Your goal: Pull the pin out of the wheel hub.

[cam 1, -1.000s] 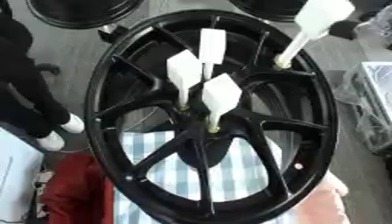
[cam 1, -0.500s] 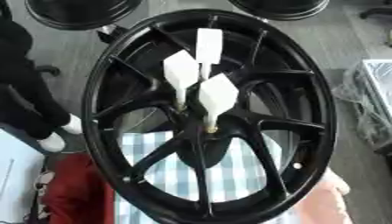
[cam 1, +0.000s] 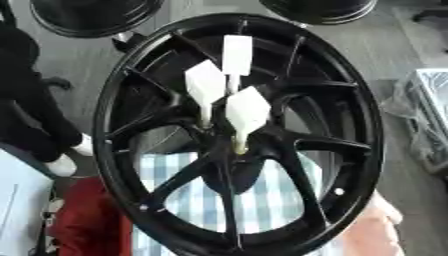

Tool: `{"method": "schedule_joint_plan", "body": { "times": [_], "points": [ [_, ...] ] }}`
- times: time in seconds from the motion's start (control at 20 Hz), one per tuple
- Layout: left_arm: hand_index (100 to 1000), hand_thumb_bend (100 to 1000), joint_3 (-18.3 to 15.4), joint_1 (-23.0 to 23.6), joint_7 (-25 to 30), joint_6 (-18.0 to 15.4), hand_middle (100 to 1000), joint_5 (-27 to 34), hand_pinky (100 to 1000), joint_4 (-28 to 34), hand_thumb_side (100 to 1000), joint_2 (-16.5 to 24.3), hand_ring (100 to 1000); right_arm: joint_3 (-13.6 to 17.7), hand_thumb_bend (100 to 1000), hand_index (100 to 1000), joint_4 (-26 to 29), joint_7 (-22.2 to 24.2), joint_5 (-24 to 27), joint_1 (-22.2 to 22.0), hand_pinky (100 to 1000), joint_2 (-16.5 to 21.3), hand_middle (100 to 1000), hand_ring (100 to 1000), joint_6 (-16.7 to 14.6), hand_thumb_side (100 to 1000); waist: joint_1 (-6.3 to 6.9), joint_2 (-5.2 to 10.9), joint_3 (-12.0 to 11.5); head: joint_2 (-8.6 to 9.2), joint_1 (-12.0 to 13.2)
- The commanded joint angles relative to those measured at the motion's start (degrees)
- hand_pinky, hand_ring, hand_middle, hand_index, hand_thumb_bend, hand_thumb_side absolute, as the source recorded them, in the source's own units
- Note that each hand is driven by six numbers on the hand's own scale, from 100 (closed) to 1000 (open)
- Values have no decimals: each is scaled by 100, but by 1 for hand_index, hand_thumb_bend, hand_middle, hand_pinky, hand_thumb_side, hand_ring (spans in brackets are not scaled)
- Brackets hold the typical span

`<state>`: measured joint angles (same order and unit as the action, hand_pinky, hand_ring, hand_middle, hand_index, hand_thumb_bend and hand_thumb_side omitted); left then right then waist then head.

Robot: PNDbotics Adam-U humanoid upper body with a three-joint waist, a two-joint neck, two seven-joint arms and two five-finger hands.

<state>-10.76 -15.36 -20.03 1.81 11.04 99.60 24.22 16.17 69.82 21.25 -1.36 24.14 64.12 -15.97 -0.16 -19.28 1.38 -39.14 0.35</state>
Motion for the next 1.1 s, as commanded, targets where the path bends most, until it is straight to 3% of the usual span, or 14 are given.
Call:
{"method": "schedule_joint_plan", "body": {
  "times": [0.05,0.3,0.65,0.9,1.1],
  "points": [
    [719,243,-51,-50,-13,-3,705,-18,741,123,613,166,798,35,161,843,154,-448,263,135,812,47,773,820,131,401,-8,99,-10,66,-23],
    [719,243,-31,-73,7,-1,705,-10,740,125,612,143,798,-119,100,792,612,-931,911,355,786,-324,705,770,552,330,4,105,-48,74,-41],
    [719,245,-9,-97,24,0,704,3,740,124,610,100,798,-276,100,787,1281,-1476,1818,819,783,-1397,688,761,1179,452,43,120,-97,94,-85],
    [718,245,13,-111,47,4,704,16,740,116,611,66,798,-377,100,779,1348,-1648,1898,1098,775,-2186,672,746,1514,489,80,129,-121,115,-112],
    [718,246,20,-121,54,4,704,26,740,108,610,41,798,-427,100,778,1351,-1648,1795,1237,776,-2700,670,746,1605,493,109,126,-136,124,-121]
  ]
}}
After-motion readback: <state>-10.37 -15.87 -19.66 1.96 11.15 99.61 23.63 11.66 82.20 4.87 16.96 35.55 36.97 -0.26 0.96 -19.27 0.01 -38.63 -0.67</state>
